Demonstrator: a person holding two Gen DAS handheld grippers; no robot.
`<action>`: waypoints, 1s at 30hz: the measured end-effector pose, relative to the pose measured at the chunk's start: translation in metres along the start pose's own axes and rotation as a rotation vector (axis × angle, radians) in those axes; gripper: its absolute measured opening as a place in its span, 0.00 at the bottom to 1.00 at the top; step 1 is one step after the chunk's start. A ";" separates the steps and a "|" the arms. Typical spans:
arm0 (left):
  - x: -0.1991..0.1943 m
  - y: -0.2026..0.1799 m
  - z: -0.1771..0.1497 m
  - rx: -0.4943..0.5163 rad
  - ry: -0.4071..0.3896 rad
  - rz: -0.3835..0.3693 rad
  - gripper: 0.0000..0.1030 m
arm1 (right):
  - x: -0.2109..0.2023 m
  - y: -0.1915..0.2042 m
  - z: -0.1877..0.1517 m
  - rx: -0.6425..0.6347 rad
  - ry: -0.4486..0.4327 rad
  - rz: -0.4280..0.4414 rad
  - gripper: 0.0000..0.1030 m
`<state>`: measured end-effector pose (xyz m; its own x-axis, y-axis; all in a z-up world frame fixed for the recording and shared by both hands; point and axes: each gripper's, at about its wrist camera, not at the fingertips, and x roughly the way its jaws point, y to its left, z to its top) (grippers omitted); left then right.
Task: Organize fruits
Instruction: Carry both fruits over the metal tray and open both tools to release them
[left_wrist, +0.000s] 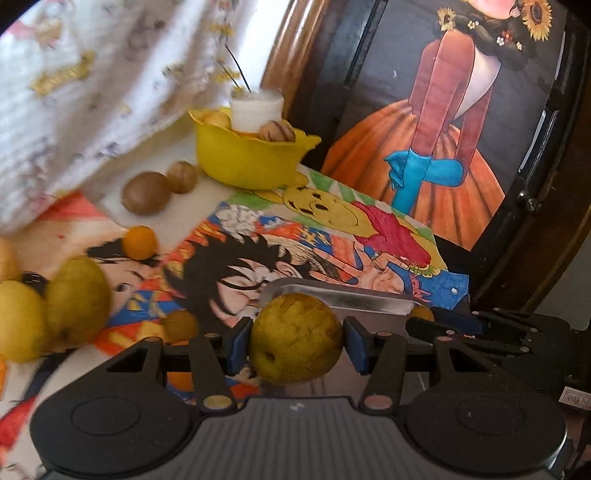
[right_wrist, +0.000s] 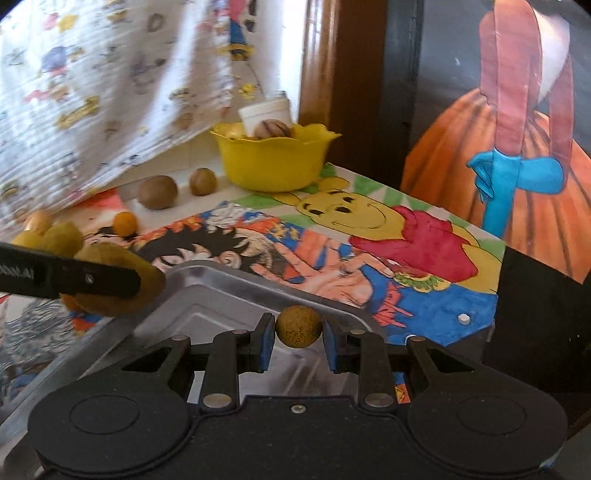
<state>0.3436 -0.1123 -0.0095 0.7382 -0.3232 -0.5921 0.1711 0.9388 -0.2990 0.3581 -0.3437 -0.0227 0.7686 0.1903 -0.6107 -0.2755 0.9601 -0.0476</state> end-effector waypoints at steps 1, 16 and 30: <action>0.007 -0.001 0.000 -0.001 0.009 -0.001 0.55 | 0.003 -0.001 0.000 0.002 0.005 -0.007 0.29; 0.042 -0.020 0.001 0.078 0.050 0.043 0.56 | 0.011 0.003 -0.007 0.002 0.035 -0.031 0.35; -0.018 -0.017 0.000 0.073 -0.038 0.069 0.82 | -0.066 0.031 -0.022 0.006 -0.041 -0.022 0.77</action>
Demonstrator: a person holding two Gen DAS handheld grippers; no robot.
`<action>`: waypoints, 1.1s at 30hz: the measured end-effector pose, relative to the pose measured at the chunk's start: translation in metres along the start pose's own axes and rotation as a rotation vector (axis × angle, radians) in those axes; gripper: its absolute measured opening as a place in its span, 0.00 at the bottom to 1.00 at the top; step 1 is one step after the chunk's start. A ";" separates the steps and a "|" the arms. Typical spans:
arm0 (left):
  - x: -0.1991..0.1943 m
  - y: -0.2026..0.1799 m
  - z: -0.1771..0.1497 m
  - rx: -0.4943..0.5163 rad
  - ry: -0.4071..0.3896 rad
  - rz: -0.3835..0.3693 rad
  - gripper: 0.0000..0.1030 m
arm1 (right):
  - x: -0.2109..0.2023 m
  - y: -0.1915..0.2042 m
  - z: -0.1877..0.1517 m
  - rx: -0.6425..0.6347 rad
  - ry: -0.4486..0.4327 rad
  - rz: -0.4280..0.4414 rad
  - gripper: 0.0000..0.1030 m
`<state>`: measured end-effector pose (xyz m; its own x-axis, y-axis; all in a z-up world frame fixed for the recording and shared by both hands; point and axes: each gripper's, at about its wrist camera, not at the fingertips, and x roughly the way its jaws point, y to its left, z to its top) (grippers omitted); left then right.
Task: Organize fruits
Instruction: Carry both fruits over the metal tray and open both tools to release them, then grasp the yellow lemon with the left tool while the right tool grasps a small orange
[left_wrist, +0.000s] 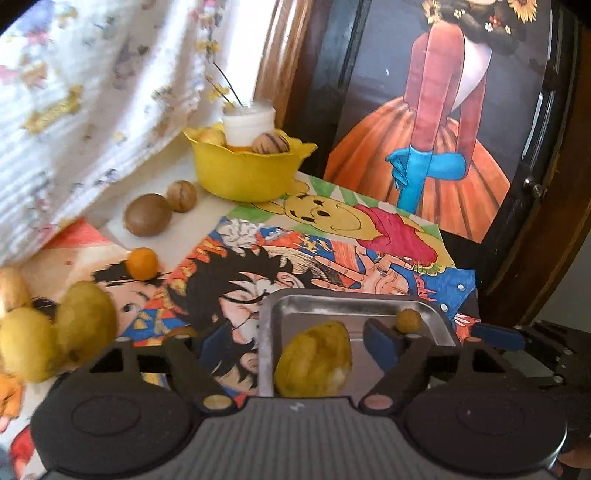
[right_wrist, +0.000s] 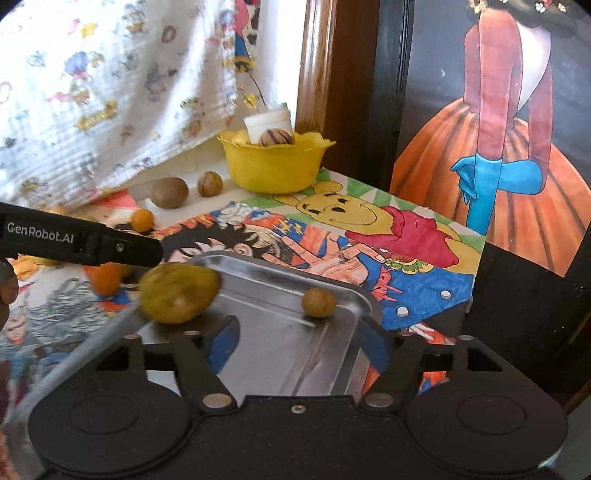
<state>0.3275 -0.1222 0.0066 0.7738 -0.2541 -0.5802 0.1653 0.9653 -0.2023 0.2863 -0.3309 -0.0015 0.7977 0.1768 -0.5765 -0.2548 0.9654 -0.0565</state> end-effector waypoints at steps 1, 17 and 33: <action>-0.008 0.002 -0.003 -0.003 -0.010 0.005 0.83 | -0.007 0.003 -0.001 0.005 -0.006 0.002 0.83; -0.121 0.017 -0.059 0.005 -0.111 0.080 0.99 | -0.119 0.050 -0.037 0.085 -0.067 0.034 0.99; -0.194 0.030 -0.119 0.035 -0.096 0.106 1.00 | -0.174 0.096 -0.094 0.201 0.057 -0.008 0.99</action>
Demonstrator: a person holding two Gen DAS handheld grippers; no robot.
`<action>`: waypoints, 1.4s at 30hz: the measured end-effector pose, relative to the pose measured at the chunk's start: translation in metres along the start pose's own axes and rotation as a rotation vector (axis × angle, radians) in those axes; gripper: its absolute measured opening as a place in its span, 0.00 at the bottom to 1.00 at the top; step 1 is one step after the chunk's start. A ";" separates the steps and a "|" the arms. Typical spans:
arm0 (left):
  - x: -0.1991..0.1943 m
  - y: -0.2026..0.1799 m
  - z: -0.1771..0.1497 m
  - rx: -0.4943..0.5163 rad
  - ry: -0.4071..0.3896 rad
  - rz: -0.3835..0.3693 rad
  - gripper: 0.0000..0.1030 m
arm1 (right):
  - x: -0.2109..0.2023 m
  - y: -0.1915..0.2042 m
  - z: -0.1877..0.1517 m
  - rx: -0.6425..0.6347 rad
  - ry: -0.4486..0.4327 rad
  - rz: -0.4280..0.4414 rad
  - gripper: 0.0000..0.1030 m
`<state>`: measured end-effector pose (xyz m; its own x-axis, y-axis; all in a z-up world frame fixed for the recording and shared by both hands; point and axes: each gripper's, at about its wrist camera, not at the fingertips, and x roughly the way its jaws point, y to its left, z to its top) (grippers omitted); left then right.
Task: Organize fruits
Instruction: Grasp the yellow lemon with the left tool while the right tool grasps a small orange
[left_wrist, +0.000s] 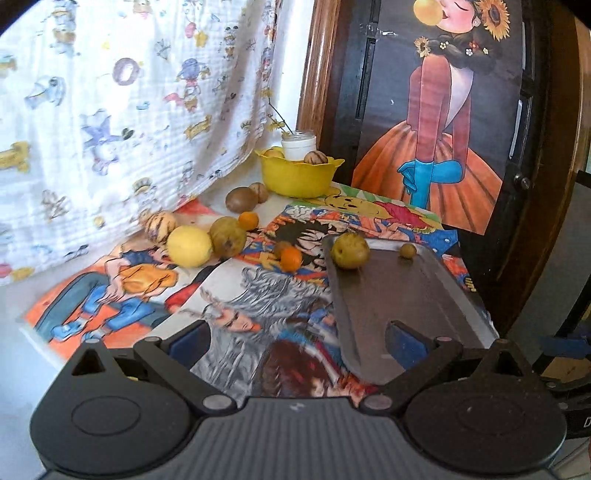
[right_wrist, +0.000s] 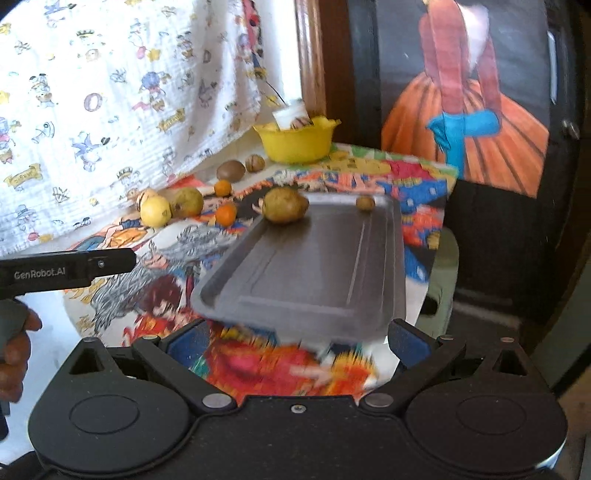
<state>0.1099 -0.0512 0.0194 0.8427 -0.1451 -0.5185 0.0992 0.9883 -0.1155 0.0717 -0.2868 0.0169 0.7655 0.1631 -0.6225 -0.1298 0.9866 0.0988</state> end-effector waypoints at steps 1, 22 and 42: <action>-0.004 0.002 -0.004 -0.003 -0.003 0.010 1.00 | -0.001 0.002 -0.003 0.012 0.002 -0.001 0.99; -0.011 0.041 -0.032 -0.005 0.112 0.147 1.00 | 0.016 0.052 -0.020 -0.078 0.059 0.068 0.99; 0.007 0.107 0.000 -0.079 0.085 0.155 1.00 | 0.035 0.072 0.075 -0.219 -0.035 0.245 0.99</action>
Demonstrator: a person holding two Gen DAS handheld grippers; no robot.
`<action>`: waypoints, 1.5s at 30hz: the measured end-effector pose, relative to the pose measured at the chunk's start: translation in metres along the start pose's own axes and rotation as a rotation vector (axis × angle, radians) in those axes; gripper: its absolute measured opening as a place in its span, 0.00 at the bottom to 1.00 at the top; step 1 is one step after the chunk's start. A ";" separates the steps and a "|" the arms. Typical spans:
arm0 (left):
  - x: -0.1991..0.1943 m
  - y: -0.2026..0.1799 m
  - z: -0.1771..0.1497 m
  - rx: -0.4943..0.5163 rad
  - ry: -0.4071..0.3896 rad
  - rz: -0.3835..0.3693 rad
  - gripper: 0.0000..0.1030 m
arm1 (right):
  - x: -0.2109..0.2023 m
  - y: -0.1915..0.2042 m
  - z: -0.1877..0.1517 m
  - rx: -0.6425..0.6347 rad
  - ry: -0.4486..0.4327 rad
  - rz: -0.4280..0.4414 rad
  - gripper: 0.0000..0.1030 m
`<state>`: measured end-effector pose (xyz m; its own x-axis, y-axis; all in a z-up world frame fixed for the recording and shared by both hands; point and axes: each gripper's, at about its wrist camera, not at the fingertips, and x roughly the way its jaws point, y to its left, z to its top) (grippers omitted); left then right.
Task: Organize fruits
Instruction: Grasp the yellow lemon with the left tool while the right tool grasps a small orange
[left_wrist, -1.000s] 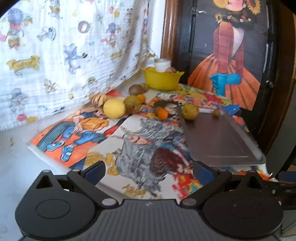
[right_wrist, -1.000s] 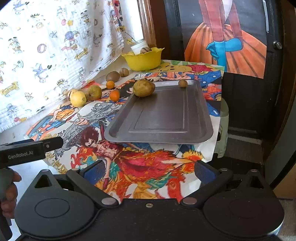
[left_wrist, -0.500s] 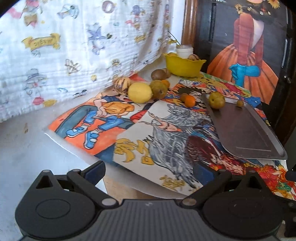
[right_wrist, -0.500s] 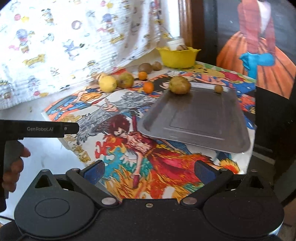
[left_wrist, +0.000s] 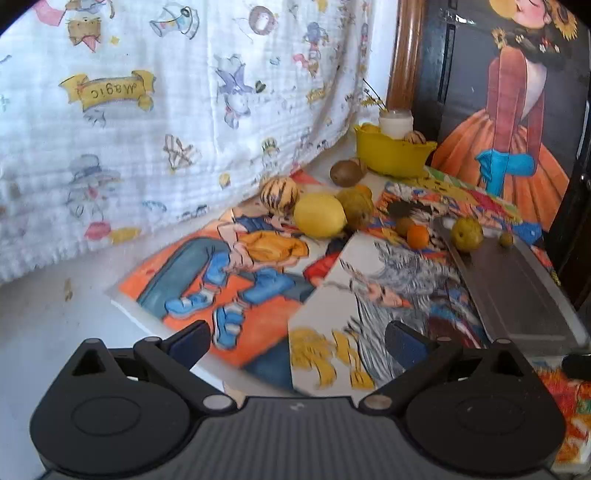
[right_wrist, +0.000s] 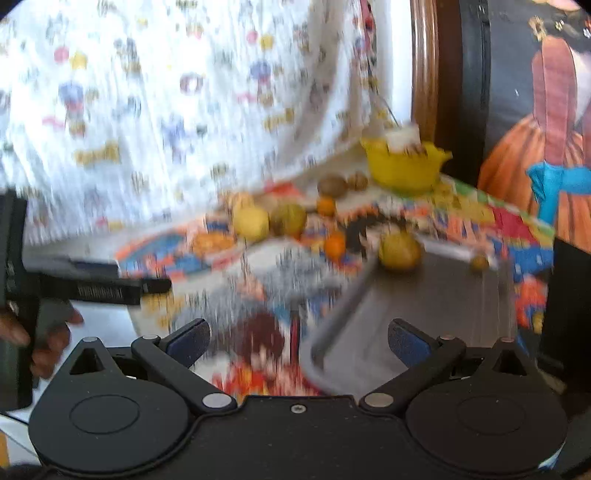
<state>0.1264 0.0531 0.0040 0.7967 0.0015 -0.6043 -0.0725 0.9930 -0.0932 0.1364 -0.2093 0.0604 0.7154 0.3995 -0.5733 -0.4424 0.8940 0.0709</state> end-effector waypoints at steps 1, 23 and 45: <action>0.003 0.002 0.005 -0.004 -0.004 -0.007 1.00 | 0.002 -0.002 0.008 0.003 -0.015 0.005 0.99; 0.108 0.017 0.084 -0.115 -0.042 0.001 1.00 | 0.164 -0.016 0.045 -0.088 0.007 -0.103 0.92; 0.171 0.000 0.090 -0.068 0.024 -0.155 0.92 | 0.221 -0.042 0.038 0.003 0.097 -0.098 0.54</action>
<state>0.3161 0.0637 -0.0282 0.7868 -0.1546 -0.5976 0.0087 0.9708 -0.2398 0.3339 -0.1506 -0.0380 0.6993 0.2891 -0.6538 -0.3714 0.9284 0.0133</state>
